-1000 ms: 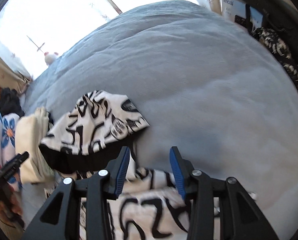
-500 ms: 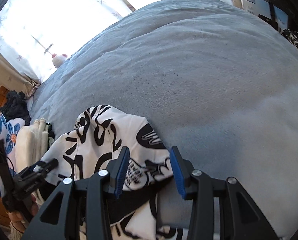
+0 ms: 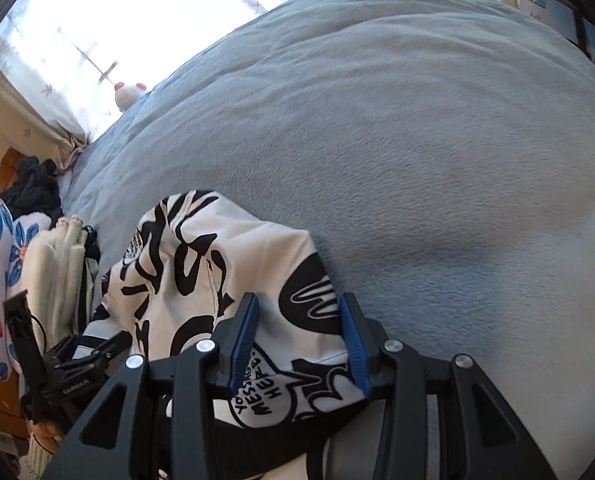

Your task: Fold large clothes

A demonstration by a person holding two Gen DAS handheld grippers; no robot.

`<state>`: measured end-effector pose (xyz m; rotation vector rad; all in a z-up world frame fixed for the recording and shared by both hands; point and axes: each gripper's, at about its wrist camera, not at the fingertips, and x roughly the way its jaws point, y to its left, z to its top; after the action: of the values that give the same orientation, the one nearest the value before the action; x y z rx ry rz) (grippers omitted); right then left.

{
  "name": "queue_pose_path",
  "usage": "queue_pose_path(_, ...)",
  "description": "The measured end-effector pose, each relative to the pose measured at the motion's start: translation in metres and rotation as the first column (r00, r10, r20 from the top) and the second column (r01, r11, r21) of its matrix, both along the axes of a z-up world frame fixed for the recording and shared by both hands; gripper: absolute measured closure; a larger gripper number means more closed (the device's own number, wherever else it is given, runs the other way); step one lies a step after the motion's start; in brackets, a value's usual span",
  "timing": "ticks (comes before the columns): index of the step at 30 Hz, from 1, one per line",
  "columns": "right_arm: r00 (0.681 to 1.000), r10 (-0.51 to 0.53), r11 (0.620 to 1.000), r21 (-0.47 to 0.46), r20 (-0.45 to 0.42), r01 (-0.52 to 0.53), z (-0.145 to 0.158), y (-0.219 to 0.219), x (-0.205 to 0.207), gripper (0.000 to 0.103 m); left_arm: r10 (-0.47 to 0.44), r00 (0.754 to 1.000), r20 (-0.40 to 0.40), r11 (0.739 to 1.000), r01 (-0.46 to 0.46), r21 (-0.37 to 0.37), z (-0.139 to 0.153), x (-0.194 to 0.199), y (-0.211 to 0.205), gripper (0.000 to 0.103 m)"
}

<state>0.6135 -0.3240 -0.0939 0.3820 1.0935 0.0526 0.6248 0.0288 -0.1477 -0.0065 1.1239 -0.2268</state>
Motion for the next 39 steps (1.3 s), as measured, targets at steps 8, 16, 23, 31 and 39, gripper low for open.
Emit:
queue_pose_path(8,0.996,0.053,0.991,-0.129,0.067,-0.044,0.010,0.023,-0.005,0.094,-0.081,0.993,0.088,0.997,0.081,0.003,0.017,-0.013,-0.017,0.097)
queue_pose_path(16,0.909,0.200,0.953,-0.288,0.365,-0.094,0.080,0.046,-0.111,0.099,-0.183,0.867,0.464,0.983,0.173,0.064,0.068,-0.107,0.001,0.099)
queue_pose_path(23,0.884,0.273,0.930,-0.341,0.381,-0.140,0.074,0.046,-0.253,0.096,-0.291,0.805,0.518,0.949,0.310,0.052,0.076,-0.224,0.050,0.094)
queue_pose_path(31,0.974,0.154,0.981,-0.146,0.167,-0.130,0.047,0.031,-0.341,0.095,-0.303,0.903,0.306,0.947,0.322,-0.012,0.038,-0.305,0.093,0.082)
queue_pose_path(39,0.992,-0.013,0.961,0.275,0.128,-0.023,0.053,0.029,-0.362,0.027,-0.170,0.979,0.115,0.911,0.201,-0.361,0.051,-0.337,0.136,0.055)
